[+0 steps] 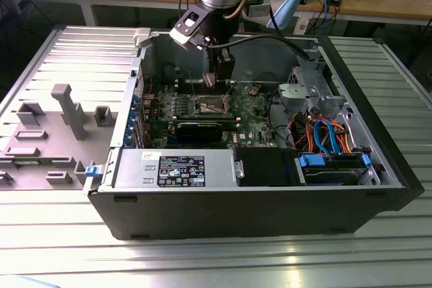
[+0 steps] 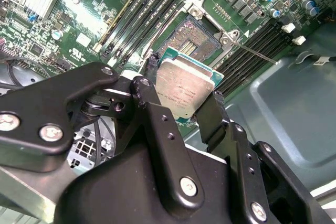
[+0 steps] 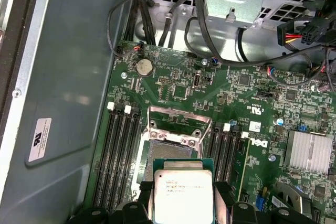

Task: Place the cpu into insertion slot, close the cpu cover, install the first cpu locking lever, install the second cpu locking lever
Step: 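Place the cpu into insertion slot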

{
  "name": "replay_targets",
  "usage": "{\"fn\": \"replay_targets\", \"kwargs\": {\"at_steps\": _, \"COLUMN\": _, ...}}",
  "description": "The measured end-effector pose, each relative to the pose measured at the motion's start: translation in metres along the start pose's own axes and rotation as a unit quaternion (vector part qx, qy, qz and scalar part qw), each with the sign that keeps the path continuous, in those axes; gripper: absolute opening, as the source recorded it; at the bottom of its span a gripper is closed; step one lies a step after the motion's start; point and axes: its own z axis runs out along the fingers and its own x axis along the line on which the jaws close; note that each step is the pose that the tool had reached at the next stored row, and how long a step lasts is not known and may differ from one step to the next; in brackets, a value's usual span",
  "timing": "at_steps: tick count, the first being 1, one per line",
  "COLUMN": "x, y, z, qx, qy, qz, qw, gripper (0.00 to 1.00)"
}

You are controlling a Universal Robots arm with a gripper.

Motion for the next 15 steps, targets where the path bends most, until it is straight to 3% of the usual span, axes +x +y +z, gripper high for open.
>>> {"fn": "replay_targets", "kwargs": {"at_steps": 15, "x": 0.0000, "y": 0.0000, "z": 0.0005, "qx": 0.0001, "qy": -0.0016, "qz": 0.012, "qw": 0.99993, "gripper": 0.55}}
